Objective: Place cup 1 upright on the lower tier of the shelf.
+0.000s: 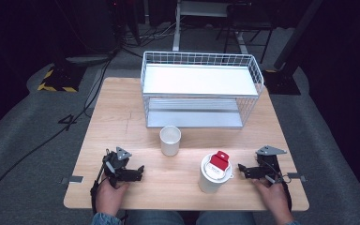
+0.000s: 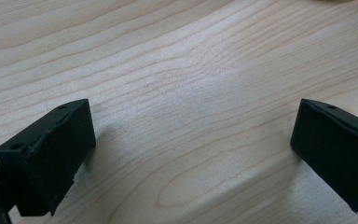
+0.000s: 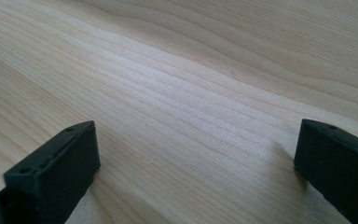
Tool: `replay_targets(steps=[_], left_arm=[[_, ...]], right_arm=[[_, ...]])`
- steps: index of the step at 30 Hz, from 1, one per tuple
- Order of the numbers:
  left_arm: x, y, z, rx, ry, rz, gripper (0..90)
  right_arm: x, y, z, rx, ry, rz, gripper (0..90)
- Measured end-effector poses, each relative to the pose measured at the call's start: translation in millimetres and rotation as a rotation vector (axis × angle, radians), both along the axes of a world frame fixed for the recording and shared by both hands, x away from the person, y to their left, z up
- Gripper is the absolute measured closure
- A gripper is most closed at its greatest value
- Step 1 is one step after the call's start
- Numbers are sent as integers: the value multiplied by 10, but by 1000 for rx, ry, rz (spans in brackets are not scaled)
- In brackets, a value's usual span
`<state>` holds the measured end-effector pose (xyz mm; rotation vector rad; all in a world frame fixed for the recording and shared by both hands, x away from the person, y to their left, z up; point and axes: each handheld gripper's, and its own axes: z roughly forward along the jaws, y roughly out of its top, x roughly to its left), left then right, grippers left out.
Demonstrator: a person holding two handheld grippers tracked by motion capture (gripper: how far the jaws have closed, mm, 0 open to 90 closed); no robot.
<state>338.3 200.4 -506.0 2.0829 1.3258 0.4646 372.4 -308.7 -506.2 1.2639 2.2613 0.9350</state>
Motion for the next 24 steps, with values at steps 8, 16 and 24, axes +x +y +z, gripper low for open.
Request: replay_targets(steps=[8,16,24], left_arm=[[9,-9,-1,1,-1,8,3],[16,-55,27,14,13,1,0],[-42,-117,162,-43,-89,-49,0]], right_arm=[[0,0,0,0,0,-1,3],[0,0,0,0,0,0,3],[0,0,0,0,0,-1,3]])
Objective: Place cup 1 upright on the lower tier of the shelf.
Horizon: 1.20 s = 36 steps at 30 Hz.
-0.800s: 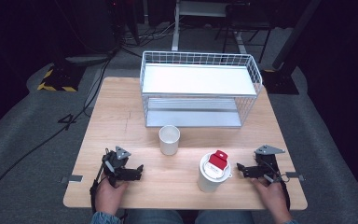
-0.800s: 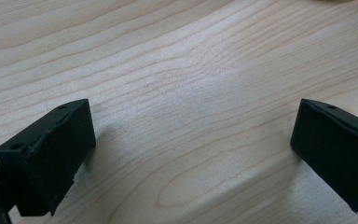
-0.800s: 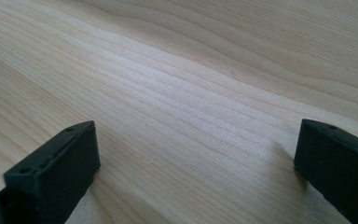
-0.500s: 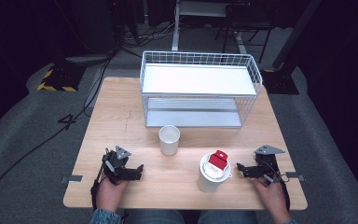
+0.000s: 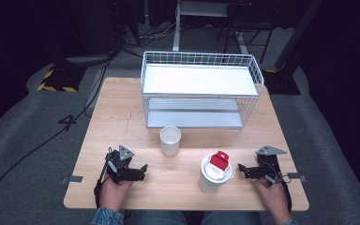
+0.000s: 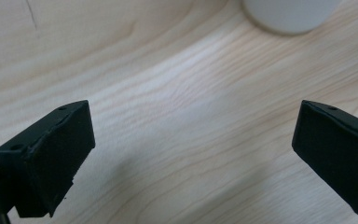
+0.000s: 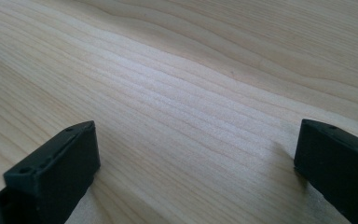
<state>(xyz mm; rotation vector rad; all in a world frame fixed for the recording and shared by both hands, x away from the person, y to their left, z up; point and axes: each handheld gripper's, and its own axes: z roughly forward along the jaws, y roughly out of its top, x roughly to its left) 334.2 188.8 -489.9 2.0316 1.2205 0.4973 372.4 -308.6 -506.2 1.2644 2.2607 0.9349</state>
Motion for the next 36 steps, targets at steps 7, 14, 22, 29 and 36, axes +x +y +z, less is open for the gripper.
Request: replay_targets(steps=[7,14,22,29,36], left_arm=[[-47,-54,126,-46,-94,-44,0],[-58,-114,220,-120,-171,-78,0],[8,-258,275,-152,-213,-119,0],[132,-369,281,-211,-225,-130,0],[256,-489,251,-244,-248,-129,0]], right_arm=[[0,0,0,0,0,0,3],[-1,0,0,-1,-1,0,3],[-1,0,0,-1,0,0,3],[-4,3,1,-1,0,-3,5],[-3,3,1,-2,-1,-2,5]])
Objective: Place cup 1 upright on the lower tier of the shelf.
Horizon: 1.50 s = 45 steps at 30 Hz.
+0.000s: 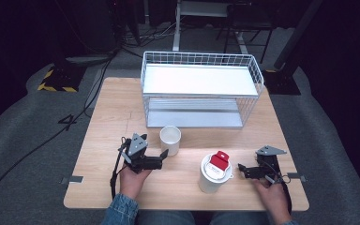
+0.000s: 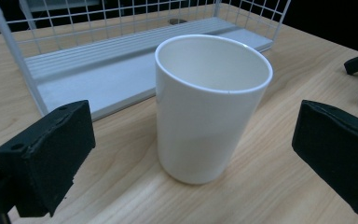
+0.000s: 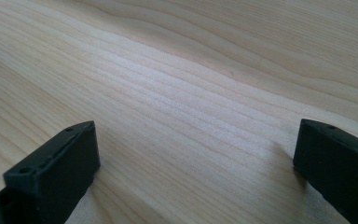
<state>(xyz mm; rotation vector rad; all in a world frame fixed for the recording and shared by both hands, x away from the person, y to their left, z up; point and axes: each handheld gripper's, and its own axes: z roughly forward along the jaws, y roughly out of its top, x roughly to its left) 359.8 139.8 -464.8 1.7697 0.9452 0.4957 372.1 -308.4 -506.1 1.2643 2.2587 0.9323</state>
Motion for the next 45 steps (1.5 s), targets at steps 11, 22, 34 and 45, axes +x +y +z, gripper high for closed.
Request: replay_targets(steps=[11,22,34,45], left_arm=[[190,-131,-144,-7,-8,2,2],[324,-330,-254,5,31,-23,4],[391,-373,-334,35,57,-20,77],[386,-408,-335,63,46,-33,212]], right_arm=[[1,7,1,2,2,-4,5],[1,6,1,2,2,-3,5],[1,7,1,2,1,-3,5],[1,7,0,2,1,-4,5]])
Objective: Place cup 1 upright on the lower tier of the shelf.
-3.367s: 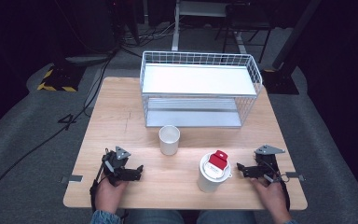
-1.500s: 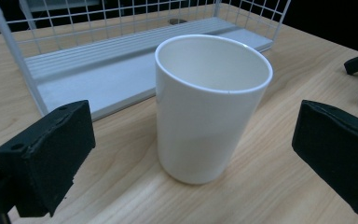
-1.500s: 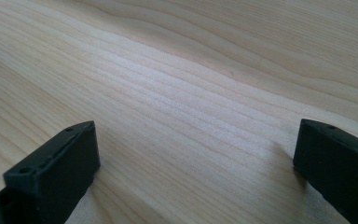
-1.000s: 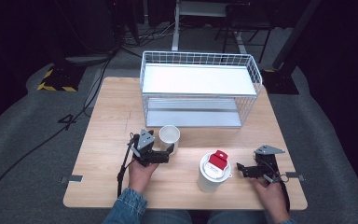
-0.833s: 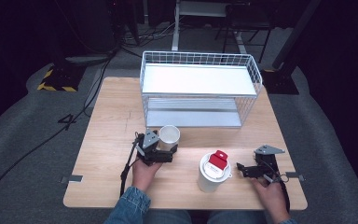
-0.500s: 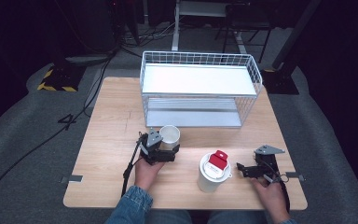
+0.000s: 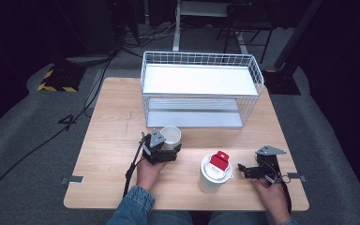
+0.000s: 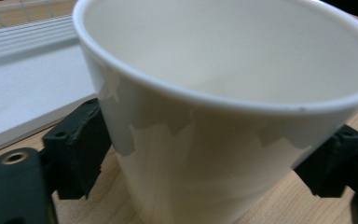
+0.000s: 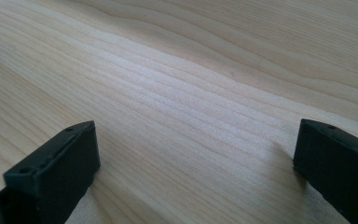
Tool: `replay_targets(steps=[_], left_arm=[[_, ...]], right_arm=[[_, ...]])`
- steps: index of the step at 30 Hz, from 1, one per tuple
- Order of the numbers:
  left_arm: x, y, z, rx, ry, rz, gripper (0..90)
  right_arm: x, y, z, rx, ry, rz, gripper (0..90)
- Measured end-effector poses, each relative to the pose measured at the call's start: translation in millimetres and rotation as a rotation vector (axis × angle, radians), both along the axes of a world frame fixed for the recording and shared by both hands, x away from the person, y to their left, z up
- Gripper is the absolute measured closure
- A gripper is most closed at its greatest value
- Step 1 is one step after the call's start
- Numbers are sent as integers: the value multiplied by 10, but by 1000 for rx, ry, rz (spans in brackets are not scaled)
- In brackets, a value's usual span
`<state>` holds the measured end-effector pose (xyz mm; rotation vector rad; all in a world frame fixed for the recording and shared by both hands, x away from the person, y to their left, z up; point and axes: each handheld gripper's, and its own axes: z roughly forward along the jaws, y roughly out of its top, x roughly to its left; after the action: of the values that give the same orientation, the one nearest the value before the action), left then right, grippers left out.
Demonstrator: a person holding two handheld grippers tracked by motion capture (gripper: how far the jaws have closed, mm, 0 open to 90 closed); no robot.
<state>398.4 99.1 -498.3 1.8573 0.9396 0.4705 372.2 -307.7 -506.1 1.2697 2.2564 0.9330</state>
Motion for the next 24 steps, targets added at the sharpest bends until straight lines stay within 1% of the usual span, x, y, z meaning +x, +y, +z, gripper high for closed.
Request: replay_targets(steps=[1,2,6,7,11,13,17,20,21,24], left_arm=[[-9,-16,-3,-5,2,6,214],[-7,-13,0,8,-6,3,214],[-13,-20,-1,10,-3,3,217],[-12,-16,0,15,-6,0,219],[-16,-18,1,13,-3,-1,220],[-33,-24,17,26,2,-3,221],[-50,-35,37,34,-1,-4,221],[-63,-51,59,28,-1,-11,221],[-75,-78,76,14,3,-6,222],[-82,-97,98,11,7,-12,222]], right_arm=[[0,-1,0,-1,0,1,5],[0,-1,0,-1,0,1,5],[0,0,0,0,0,0,6],[0,0,0,0,0,0,5],[0,-1,0,-1,0,1,5],[0,0,0,0,0,0,5],[0,0,0,0,0,0,5],[0,0,0,0,0,0,6],[0,0,0,0,0,0,5],[0,0,0,0,0,0,5]])
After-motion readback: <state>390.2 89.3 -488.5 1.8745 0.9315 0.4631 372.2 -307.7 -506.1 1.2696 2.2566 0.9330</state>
